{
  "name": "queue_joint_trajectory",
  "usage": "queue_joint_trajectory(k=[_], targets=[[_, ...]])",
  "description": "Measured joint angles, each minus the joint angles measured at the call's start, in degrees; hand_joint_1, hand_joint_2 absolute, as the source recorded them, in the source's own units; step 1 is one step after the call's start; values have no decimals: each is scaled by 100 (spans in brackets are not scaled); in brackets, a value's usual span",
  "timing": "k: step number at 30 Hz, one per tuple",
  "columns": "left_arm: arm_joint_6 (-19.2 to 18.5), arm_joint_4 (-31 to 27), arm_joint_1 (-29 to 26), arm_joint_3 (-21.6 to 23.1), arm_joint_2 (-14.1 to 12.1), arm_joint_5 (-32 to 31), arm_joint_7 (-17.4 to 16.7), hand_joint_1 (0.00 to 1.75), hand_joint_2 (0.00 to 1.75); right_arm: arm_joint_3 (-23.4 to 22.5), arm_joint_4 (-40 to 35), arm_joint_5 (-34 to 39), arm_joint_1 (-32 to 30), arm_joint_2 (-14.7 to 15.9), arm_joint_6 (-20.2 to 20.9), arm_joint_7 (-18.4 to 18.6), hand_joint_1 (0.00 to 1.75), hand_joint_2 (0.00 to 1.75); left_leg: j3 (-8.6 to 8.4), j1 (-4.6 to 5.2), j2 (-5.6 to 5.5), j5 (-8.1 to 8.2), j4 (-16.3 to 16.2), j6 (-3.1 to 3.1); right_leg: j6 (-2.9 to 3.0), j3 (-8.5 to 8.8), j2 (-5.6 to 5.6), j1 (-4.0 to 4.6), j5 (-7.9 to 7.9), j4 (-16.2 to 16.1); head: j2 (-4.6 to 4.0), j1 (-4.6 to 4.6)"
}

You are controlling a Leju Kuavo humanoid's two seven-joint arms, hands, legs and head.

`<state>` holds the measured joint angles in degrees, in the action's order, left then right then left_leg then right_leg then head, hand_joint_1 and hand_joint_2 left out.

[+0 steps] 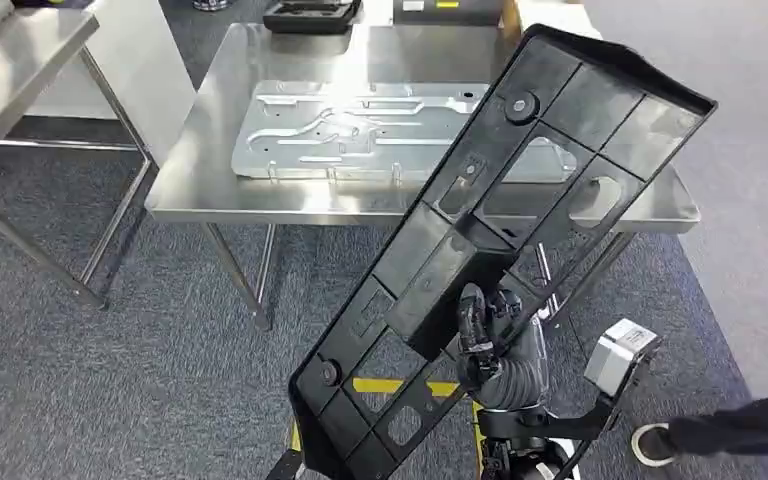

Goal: Take the parts from the cabinet and place them on the table.

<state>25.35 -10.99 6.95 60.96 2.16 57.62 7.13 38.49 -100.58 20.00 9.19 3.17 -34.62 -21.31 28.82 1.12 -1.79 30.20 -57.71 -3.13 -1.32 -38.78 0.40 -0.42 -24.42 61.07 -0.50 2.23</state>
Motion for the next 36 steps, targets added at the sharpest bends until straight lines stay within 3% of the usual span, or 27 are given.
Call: queue_joint_trajectory(k=[1,2,6,7,8,9,11,12,13,14,15,17,18,19,20,22,24,26,28,29,30,31,32,33,34,35,36], targets=[[-2,0,-7,0,-2,4,0,0,175,0,13,0,4,0,18,-4,175,175,-103,28,-14,83,-85,34,31,-66,4,26,113,-95,0,5],[-2,0,2,0,0,7,0,0,175,4,17,7,19,0,26,11,175,175,-62,32,-25,108,-29,56,49,17,-2,41,92,-64,2,0],[-2,0,9,0,0,4,0,0,175,6,19,7,11,0,31,11,175,175,-40,32,-22,129,-36,67,57,11,6,47,120,-77,0,8],[0,0,15,0,-2,2,0,0,175,11,20,15,13,0,42,11,175,175,-148,31,-20,102,-58,101,117,30,19,29,139,-118,0,33],[0,0,13,0,-2,4,0,0,175,26,20,17,32,-2,46,9,175,175,-145,27,-21,83,-71,123,133,44,7,37,129,-136,2,31],[0,0,26,0,-7,2,-4,0,175,81,22,26,57,-44,59,9,175,175,209,22,42,98,-754,214,234,286,1,-12,57,-247,2,74],[2,0,49,0,-7,2,-2,0,175,94,24,42,62,-46,59,11,175,175,722,10,45,447,-1517,288,244,410,-18,-15,-47,-263,0,66],[2,0,59,0,-9,2,13,0,175,96,35,44,61,-46,59,13,175,175,901,6,46,658,-1713,309,245,475,-18,-15,-102,-262,0,64],[2,0,78,0,-11,0,13,0,175,103,46,44,62,-46,59,13,175,175,991,0,46,762,-1714,318,243,555,-16,-15,-163,-262,2,64],[2,0,80,0,-11,0,13,0,175,118,57,46,63,-46,59,13,175,175,981,-9,46,689,-1505,320,239,654,-7,-15,-231,-262,0,64],[2,0,75,0,-18,2,13,0,175,140,63,57,64,-48,59,13,175,175,917,-19,47,448,-1170,321,231,748,0,-15,-295,-260,0,64],[2,0,49,0,-22,2,13,0,175,162,67,72,65,-48,59,13,175,175,774,-53,49,-465,-331,332,190,889,1,-13,-431,-263,0,61],[2,2,45,0,-26,2,18,0,175,173,74,77,75,-48,59,9,175,175,824,-23,64,-533,-163,294,155,953,12,13,-498,-187,0,57],[2,2,51,0,-26,9,18,0,175,184,83,81,84,-50,61,4,175,175,749,-9,70,-390,-217,215,110,926,31,19,-567,-205,0,70],[2,2,58,0,-24,6,26,0,175,190,90,94,80,-52,61,17,175,175,741,-11,59,-523,-189,165,73,982,26,14,-593,-196,0,66],[2,2,57,0,-24,15,26,0,175,190,94,101,96,-52,61,4,175,175,646,-22,44,-488,-162,86,38,1019,26,20,-618,-141,2,64],[2,2,51,0,-22,28,26,0,175,190,98,118,109,-50,61,2,175,175,552,-29,57,-432,-134,18,-4,828,6,6,-724,262,0,48],[2,2,45,0,-22,41,26,0,175,190,100,131,105,-50,61,0,175,175,501,-18,59,-350,-134,-20,-39,237,6,4,-1019,1135,2,55],[2,2,26,0,-20,41,26,0,175,190,122,142,96,-50,61,2,175,175,402,-5,49,-249,-136,-35,-37,-171,6,10,-1154,1504,2,50],[2,2,23,0,-20,44,26,0,175,190,122,142,96,-50,61,2,175,175,322,-2,43,-192,-136,-35,-17,-219,6,19,-1049,1385,0,50],[2,2,20,0,-17,44,26,0,175,190,122,142,97,-50,61,2,175,175,212,2,35,-117,-136,-31,17,-177,6,45,-796,1062,0,50],[2,2,20,0,-6,44,26,0,175,190,122,142,99,-50,61,2,175,175,94,4,34,-36,-135,-25,72,-82,7,75,-417,614,0,48],[2,2,4,0,0,44,26,0,175,190,122,142,96,-50,61,2,175,175,99,3,36,47,-109,-13,142,-11,-4,118,87,147,0,44],[2,2,5,0,11,46,22,0,175,190,133,142,90,-48,68,-2,175,175,-49,17,31,93,-150,13,177,-56,-5,159,143,21,0,42],[4,2,5,0,11,44,24,0,175,190,138,149,101,-48,70,4,175,175,-10,20,21,122,-111,54,202,-8,-1,163,39,-60,0,33],[4,2,16,0,11,42,22,0,175,190,135,149,102,-48,70,2,175,175,16,14,31,142,-50,79,230,22,-9,158,129,-63,2,61],[4,2,15,0,11,44,22,0,175,190,135,149,104,-48,70,2,175,175,-50,25,40,92,-115,97,265,46,-7,153,103,-128,0,40]])
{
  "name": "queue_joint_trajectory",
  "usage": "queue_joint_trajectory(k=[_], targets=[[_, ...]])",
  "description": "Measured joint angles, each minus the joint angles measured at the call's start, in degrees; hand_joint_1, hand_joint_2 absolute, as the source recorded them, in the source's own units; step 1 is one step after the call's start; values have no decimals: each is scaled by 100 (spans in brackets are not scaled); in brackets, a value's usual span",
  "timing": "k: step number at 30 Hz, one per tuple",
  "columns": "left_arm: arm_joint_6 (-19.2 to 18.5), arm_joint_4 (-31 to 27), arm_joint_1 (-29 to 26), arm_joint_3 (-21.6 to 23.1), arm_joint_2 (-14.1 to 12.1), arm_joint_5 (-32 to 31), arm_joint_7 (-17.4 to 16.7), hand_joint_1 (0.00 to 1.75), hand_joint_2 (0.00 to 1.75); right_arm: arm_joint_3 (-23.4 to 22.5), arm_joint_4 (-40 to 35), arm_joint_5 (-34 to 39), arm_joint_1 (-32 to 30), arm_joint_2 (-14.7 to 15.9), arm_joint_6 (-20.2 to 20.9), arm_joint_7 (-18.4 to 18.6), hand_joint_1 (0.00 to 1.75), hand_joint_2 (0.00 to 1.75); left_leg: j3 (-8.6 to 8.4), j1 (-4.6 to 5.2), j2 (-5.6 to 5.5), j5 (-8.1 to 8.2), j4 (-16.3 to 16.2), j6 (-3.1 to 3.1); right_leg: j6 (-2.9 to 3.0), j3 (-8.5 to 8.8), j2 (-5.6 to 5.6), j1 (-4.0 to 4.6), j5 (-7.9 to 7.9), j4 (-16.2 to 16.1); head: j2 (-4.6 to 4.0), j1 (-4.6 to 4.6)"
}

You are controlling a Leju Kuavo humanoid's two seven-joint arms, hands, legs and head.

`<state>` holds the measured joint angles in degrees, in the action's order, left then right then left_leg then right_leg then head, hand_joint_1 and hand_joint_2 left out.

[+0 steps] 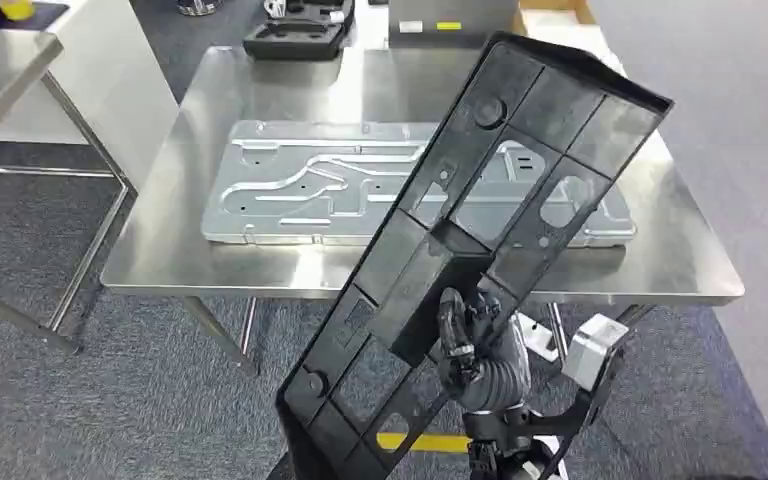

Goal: Take the parts from the cabinet and place them on the table.

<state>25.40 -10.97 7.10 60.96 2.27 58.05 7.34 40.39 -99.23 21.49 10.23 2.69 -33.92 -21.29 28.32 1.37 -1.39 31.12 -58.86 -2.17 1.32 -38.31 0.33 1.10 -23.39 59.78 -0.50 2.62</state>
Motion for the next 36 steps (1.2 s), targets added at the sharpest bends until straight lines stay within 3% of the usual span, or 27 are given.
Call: queue_joint_trajectory(k=[1,3,4,6,7,8,9,11,12,13,14,16,17,18,19,21,22,23,24,25,26,27,28,30,33,34,36], targets=[[0,0,5,0,-2,0,0,0,175,0,-4,-2,5,0,0,-2,175,175,-34,5,-3,-28,-8,22,29,88,7,-24,-19,-59,2,18],[2,0,6,0,-15,0,2,0,175,0,-7,-4,6,-11,4,-2,175,175,212,9,8,-66,-481,92,75,317,-7,-72,-62,-201,0,22],[2,0,13,0,-15,0,2,0,175,0,-7,-7,16,-15,4,-4,175,175,440,-5,6,13,-842,141,96,386,-13,-83,-95,-226,0,28],[2,0,31,0,-17,-2,18,0,175,2,-4,-7,11,-13,4,0,175,175,894,-34,8,365,-1433,237,89,519,-18,-101,-207,-232,0,33],[2,0,53,0,-20,-2,22,0,175,0,-4,-4,8,-13,4,0,175,175,1021,-49,8,507,-1514,271,78,596,-15,-111,-267,-231,0,28],[2,0,64,0,-22,-2,22,0,175,0,-4,-6,9,-13,4,-2,175,175,1068,-66,8,517,-1431,295,65,687,-7,-125,-333,-231,0,30],[2,0,64,0,-33,-2,22,0,175,2,-4,-7,9,-13,4,-2,175,175,1034,-90,8,361,-1183,317,41,790,7,-138,-405,-231,0,31],[2,2,48,0,-46,0,20,0,175,2,-4,-4,9,-15,7,-2,175,175,853,-147,11,-400,-364,355,-22,995,18,-161,-565,-222,0,30],[2,2,36,0,-44,0,20,0,175,2,-2,-4,9,-13,9,-2,175,175,870,-168,21,-834,-16,375,-69,1008,18,-137,-640,-201,0,39],[4,2,43,-2,-46,7,13,0,175,4,9,11,12,-13,11,4,175,175,876,-141,35,-484,-39,273,-92,1035,43,-144,-691,-144,0,37],[4,2,45,-2,-46,5,20,0,175,2,9,19,31,-20,13,2,175,175,830,-121,38,-651,-61,194,-135,1006,30,-143,-758,-121,2,35],[4,4,54,-2,-46,13,22,0,175,4,11,31,15,-22,18,-2,175,175,797,-91,28,-598,-54,78,-189,1066,30,-150,-761,-73,2,43],[4,4,45,-2,-44,15,22,0,175,4,11,33,29,-31,20,-2,175,175,724,-122,27,-608,-25,32,-213,1025,23,-173,-818,-33,0,50],[2,2,36,-2,-44,15,22,0,175,4,11,33,32,-31,20,-2,175,175,670,-114,27,-581,-9,6,-229,935,13,-175,-811,215,0,44],[4,4,35,-2,-44,15,22,0,175,4,13,33,43,-31,22,-7,175,175,644,-116,29,-550,-6,-22,-246,701,4,-171,-858,608,0,15],[4,4,29,-2,-42,15,22,0,175,4,24,41,33,-28,20,-7,175,175,589,-110,29,-469,-6,-51,-275,109,2,-169,-1174,1412,0,28],[4,4,21,-2,-42,15,22,0,175,4,35,48,28,-28,17,-7,175,175,539,-104,24,-416,-7,-63,-278,-140,2,-165,-1376,1643,0,26],[4,4,13,-2,-42,15,22,0,175,4,44,54,26,-28,17,-7,175,175,467,-101,12,-361,-7,-65,-262,-259,2,-163,-1404,1629,0,26],[7,4,7,-2,-35,15,22,0,175,4,46,70,26,-28,17,-7,175,175,378,-98,1,-300,-7,-63,-245,-270,2,-161,-1274,1428,0,28],[9,4,5,-2,-29,15,22,0,175,4,50,81,26,-28,18,-11,175,175,277,-95,-4,-244,-7,-56,-218,-211,2,-156,-996,1086,0,22],[13,4,7,-2,-18,13,22,0,175,4,50,90,27,-28,17,-15,175,175,173,-94,-6,-171,-6,-45,-184,-129,1,-146,-581,656,0,26],[26,4,-12,-2,-13,11,22,0,175,4,55,98,26,-28,17,-20,175,175,196,-94,-5,-105,18,-21,-129,-88,-3,-116,0,228,0,17],[48,4,-8,-2,-9,2,39,0,175,4,72,101,22,-28,17,-35,175,175,88,-69,-25,-48,-64,15,-111,-172,5,-66,13,104,0,26],[81,4,-1,-2,0,-2,81,0,175,4,77,118,7,-28,15,-35,175,175,70,-68,-18,-26,-57,77,-77,-92,20,-66,75,78,0,33],[81,7,-15,-2,-15,7,101,0,175,4,81,120,24,-52,24,-55,175,175,39,-60,-1,90,-85,140,-10,85,25,-128,57,-60,0,39],[81,7,-8,-2,-15,13,107,0,175,4,85,120,38,-55,22,-66,175,175,185,-58,11,214,-366,183,16,128,11,-134,44,-90,0,103],[79,7,17,-2,-18,15,129,0,175,4,103,122,63,-61,15,-81,175,175,650,-74,10,533,-1152,252,49,150,-5,-126,7,-85,2,100]])
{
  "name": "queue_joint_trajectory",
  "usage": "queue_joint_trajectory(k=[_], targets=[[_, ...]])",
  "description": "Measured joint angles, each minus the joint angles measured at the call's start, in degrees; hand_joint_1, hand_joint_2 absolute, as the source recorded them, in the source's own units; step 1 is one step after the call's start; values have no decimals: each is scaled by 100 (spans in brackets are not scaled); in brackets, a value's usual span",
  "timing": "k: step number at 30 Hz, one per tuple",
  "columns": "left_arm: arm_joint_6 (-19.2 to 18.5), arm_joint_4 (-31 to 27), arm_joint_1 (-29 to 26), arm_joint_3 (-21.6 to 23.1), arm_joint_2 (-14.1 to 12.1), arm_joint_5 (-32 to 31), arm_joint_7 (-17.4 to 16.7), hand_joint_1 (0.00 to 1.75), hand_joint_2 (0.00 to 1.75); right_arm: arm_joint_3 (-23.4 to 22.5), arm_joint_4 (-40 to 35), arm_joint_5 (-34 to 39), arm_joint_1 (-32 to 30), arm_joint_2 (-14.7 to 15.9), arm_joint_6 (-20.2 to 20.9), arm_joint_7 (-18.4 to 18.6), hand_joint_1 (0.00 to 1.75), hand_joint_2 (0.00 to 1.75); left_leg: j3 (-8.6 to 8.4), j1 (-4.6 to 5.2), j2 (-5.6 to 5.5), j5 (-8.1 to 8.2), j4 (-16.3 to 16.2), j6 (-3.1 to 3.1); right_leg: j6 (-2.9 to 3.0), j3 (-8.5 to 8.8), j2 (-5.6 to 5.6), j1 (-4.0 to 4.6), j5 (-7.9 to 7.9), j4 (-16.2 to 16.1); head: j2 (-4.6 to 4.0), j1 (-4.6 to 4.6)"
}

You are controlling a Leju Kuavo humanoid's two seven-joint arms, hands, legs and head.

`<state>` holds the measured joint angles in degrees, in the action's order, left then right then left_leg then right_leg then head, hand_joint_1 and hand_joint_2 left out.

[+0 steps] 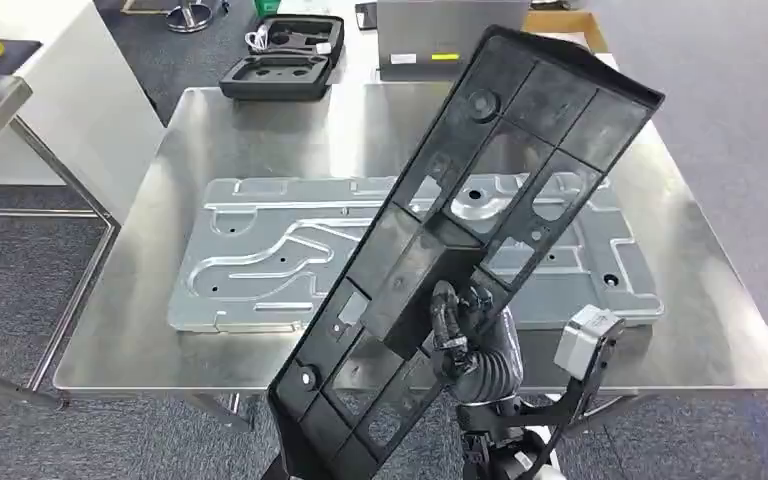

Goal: Take the parts from the cabinet and place them on the table.

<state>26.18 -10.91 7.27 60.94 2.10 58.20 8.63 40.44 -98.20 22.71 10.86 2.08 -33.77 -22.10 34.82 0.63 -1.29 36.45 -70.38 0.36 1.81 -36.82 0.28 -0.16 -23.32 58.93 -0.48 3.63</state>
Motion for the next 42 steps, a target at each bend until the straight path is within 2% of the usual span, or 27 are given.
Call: queue_joint_trajectory(k=[1,2,4,6,8,9,12,13,16,17,18,19,21,22,23,26,27,28,29,31,32,33,35,36,37,38,42], targets=[[-2,0,6,0,-4,0,0,0,175,0,22,0,0,0,-4,-15,175,175,204,-2,0,111,-290,18,0,4,-3,2,-24,6,-2,0],[-4,0,16,0,-4,-11,9,0,175,0,35,-2,1,0,-13,-22,175,175,327,-2,1,111,-413,31,1,13,-1,3,-46,20,0,2],[-35,0,23,0,-17,-35,-13,0,175,0,37,-13,27,2,-48,-55,175,175,214,-11,3,-327,47,31,-4,55,16,2,-94,49,-2,2],[-63,0,9,0,-31,-96,-24,0,175,0,37,-2,138,11,-48,-114,175,175,-113,-28,8,-950,976,11,-30,105,42,2,-140,73,-2,2],[-107,0,19,0,-31,-140,-37,0,175,-31,41,44,257,28,-39,-138,175,175,-119,23,16,-721,1151,-82,-75,59,52,16,-131,95,-2,11],[-116,0,4,2,-31,-166,-37,0,175,-50,46,87,294,35,-28,-140,175,175,-130,21,11,-903,1132,-142,-105,51,51,18,-142,99,-2,6],[-157,0,27,2,-28,-267,-42,0,175,-120,92,166,459,90,-31,-151,175,175,-166,-24,36,-970,1200,-243,-187,13,44,10,-209,166,-2,9],[-166,0,34,4,-31,-306,-53,0,175,-193,125,160,577,140,-48,-107,175,175,-177,-18,40,-978,1218,-259,-219,-47,33,15,-343,345,-2,0],[-267,0,75,9,-11,-326,-83,0,175,-451,280,131,837,308,-57,7,175,175,-162,-14,65,-981,1215,-302,-280,-629,29,1,-918,1622,-2,-22],[-273,0,74,18,4,-328,-83,0,175,-516,326,131,852,356,-55,20,175,175,-161,-16,64,-980,1209,-302,-289,-741,28,-1,-946,1846,-2,-22],[-288,-2,74,33,20,-328,-83,0,175,-566,371,131,866,385,-52,31,175,175,-165,-19,64,-976,1205,-303,-293,-719,27,-6,-843,1784,-2,-22],[-291,-2,76,39,22,-328,-83,0,175,-599,398,131,888,402,-50,42,175,175,-170,-21,63,-968,1199,-300,-288,-577,23,-14,-647,1486,-2,-22],[-295,-4,91,48,39,-330,-83,0,175,-684,435,123,943,424,-46,63,175,175,-194,-24,62,-930,1169,-282,-273,-29,17,-35,-137,403,-2,-22],[-295,-4,92,54,44,-330,-83,0,175,-723,461,118,962,435,-46,63,175,175,-181,-3,58,-914,1166,-256,-272,93,21,-21,-233,196,-2,-17],[-299,-7,99,61,46,-330,-83,0,175,-752,468,111,978,437,-46,63,175,175,-153,19,52,-898,1129,-229,-248,121,27,4,-219,94,0,-13],[-304,-7,94,83,52,-330,-83,0,175,-813,522,55,980,463,-74,85,175,175,-151,-4,55,-926,1170,-164,-188,100,37,13,-199,91,-2,-13],[-304,-7,103,92,52,-345,-83,0,175,-822,529,-41,987,466,-157,109,175,175,-124,8,59,-870,1144,-122,-145,137,31,-30,-176,37,-2,-11],[-304,-13,103,103,52,-361,-83,0,175,-830,538,-217,1008,468,-260,192,175,175,-81,-3,72,-762,990,-89,-132,157,25,-29,-177,25,-2,-7],[-306,-15,103,109,52,-363,-83,0,175,-859,553,-500,1046,481,-383,333,175,175,67,-8,80,-576,644,-67,-93,160,17,-29,-183,25,-2,9],[-306,-17,104,122,52,-369,-70,0,175,-944,597,-1094,1098,560,-551,623,175,175,461,-25,82,-250,-168,-38,-78,162,-1,-18,-188,27,-2,0],[-308,-17,129,138,52,-367,-70,0,175,-982,623,-1382,1113,597,-586,776,175,175,615,-26,85,-182,-465,-32,-71,162,-7,-14,-193,33,-2,0],[-308,-20,133,153,52,-367,-74,0,175,-1025,643,-1623,1118,638,-601,923,175,175,652,-27,86,-244,-519,-34,-66,167,-6,-12,-197,38,-2,0],[-317,-17,126,160,52,-367,-74,0,175,-1150,653,-2148,1121,726,-627,1284,175,175,400,-27,87,-667,65,-74,-63,192,6,-4,-204,42,-2,0],[-321,-20,125,160,50,-367,-74,0,175,-1235,647,-2487,1130,776,-627,1522,175,175,178,-27,86,-928,545,-106,-68,209,16,-1,-209,43,-2,2],[-330,-17,121,162,48,-365,-74,0,175,-1348,625,-2940,1149,851,-629,1824,175,175,5,-19,86,-1066,980,-147,-76,208,20,-1,-214,42,-2,-4],[-334,-17,120,162,48,-363,-61,0,175,-1486,590,-3419,1179,924,-629,2134,175,175,-86,-7,83,-1018,1098,-165,-106,166,20,49,-222,79,-2,-4],[-343,-20,106,162,46,-313,155,0,175,-1976,488,-4914,1236,1296,-638,3096,175,175,-73,10,69,-1034,1208,-237,-214,134,18,11,-180,46,-2,-13]])
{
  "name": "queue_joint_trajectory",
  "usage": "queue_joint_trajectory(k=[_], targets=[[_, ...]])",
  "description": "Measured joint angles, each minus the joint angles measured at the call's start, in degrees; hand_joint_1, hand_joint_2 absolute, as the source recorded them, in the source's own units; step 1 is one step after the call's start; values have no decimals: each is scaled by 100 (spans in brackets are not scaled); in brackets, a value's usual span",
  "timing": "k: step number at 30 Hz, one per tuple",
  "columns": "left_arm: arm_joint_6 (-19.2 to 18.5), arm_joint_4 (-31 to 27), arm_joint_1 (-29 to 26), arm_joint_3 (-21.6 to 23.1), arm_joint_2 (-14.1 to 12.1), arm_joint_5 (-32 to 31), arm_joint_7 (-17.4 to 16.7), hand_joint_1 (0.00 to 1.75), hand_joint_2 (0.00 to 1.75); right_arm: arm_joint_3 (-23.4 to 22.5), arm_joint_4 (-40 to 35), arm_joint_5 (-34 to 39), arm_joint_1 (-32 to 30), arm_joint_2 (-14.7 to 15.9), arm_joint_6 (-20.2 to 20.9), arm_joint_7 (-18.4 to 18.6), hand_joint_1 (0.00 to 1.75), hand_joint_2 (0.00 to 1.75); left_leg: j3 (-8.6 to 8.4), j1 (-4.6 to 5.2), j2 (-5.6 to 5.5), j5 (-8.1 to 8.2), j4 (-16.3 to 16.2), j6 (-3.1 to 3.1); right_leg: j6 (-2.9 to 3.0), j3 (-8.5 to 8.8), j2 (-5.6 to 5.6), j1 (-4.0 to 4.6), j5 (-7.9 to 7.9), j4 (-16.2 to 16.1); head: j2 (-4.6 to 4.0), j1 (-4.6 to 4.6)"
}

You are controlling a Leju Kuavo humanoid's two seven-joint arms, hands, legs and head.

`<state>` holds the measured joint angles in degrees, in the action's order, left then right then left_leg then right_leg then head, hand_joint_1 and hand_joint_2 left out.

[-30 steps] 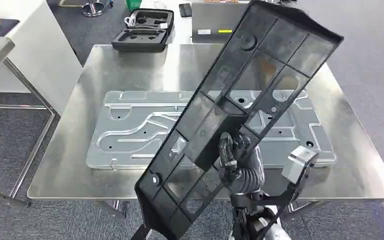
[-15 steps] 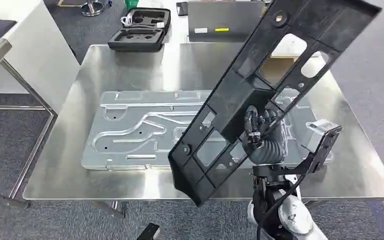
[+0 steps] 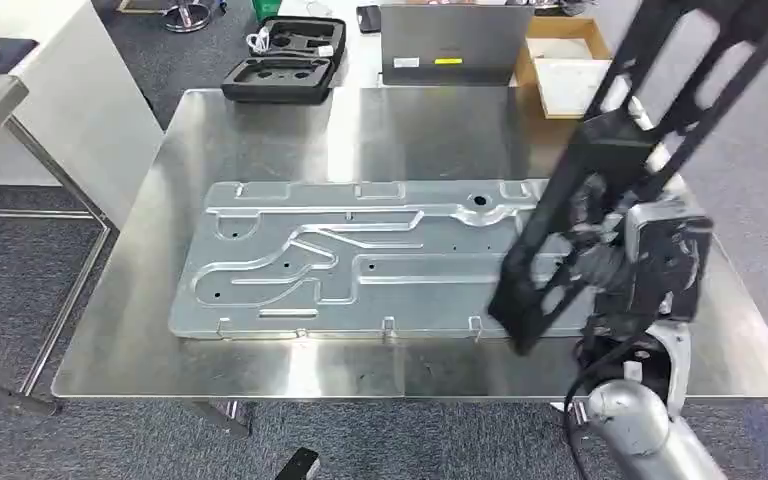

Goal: Take the parts from the cabinet and place them on the table.

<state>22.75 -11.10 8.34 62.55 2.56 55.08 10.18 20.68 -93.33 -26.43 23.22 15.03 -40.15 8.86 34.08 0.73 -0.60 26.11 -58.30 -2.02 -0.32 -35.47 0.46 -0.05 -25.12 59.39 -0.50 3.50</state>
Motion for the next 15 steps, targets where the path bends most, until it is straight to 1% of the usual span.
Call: queue_joint_trajectory(k=[1,2,3,4,5,6,7,8,9,10,11,12,13,14,15], targets=[[4,0,1,0,9,7,39,0,175,-114,-42,-411,40,159,28,343,175,175,-52,-37,14,-44,67,-30,-37,-49,-1,-17,-75,88,2,-3],[7,0,13,0,9,9,70,0,175,-187,-59,-672,108,323,110,597,175,175,-68,-27,19,-52,90,-50,-73,-142,4,1,-248,329,0,-4],[22,0,33,0,11,20,88,0,175,-289,-68,-1024,185,541,289,947,175,175,-64,-24,25,-51,87,-61,-97,-348,4,0,-486,786,0,-20],[26,0,47,0,20,28,101,0,175,-346,-75,-1260,231,677,431,1170,175,175,-64,-22,28,-47,82,-69,-118,-539,2,-9,-653,1200,0,-18],[35,0,55,0,20,57,118,0,175,-429,-94,-1763,270,908,683,1495,175,175,-64,-23,33,-43,80,-75,-141,-737,2,-21,-773,1599,0,-18],[35,0,62,0,18,61,129,0,175,-470,-107,-2165,300,1085,851,1696,175,175,-65,-29,34,-42,75,-74,-163,-802,-1,-42,-745,1703,0,-18],[31,0,66,0,20,68,142,0,175,-520,-146,-2597,338,1276,996,1850,175,175,-63,-39,33,-38,67,-70,-187,-723,-7,-76,-588,1526,0,-20],[24,0,68,-2,22,68,155,0,175,-584,-201,-2975,396,1438,1151,1940,175,175,-64,-54,31,-23,42,-63,-217,-535,-13,-116,-364,1141,0,-18],[24,0,71,-2,22,70,166,0,175,-638,-264,-3318,488,1593,1356,1964,175,175,-62,-68,29,5,3,-45,-259,-277,-26,-152,-122,637,0,-15],[24,0,76,-2,20,68,173,0,175,-676,-317,-3687,611,1705,1609,1971,175,175,-54,-84,29,49,-59,-1,-313,-50,-29,-196,-5,154,0,-22],[24,0,89,-2,4,72,186,0,175,-673,-332,-4003,739,1806,1890,1971,175,175,-13,-44,21,87,-118,46,-301,41,7,-132,-94,88,0,-51],[24,0,97,-2,7,74,188,0,175,-665,-379,-4285,819,1907,2159,1949,175,175,-8,-42,19,89,-128,56,-199,15,30,-150,-64,92,2,-35],[24,0,98,-4,7,79,203,0,175,-630,-394,-4652,939,2042,2578,1914,175,175,-11,-39,16,78,-108,75,-166,5,23,-136,-70,98,0,-13],[24,0,97,-4,7,101,210,0,175,-588,-387,-4883,1011,2123,2876,1863,175,175,-11,-39,15,70,-87,88,-134,0,20,-116,-75,113,0,-20],[24,0,95,-4,5,116,227,0,175,-555,-383,-5093,1080,2191,3094,1795,175,175,-6,-44,13,69,-89,110,-91,-9,17,-114,-69,111,0,-29]])
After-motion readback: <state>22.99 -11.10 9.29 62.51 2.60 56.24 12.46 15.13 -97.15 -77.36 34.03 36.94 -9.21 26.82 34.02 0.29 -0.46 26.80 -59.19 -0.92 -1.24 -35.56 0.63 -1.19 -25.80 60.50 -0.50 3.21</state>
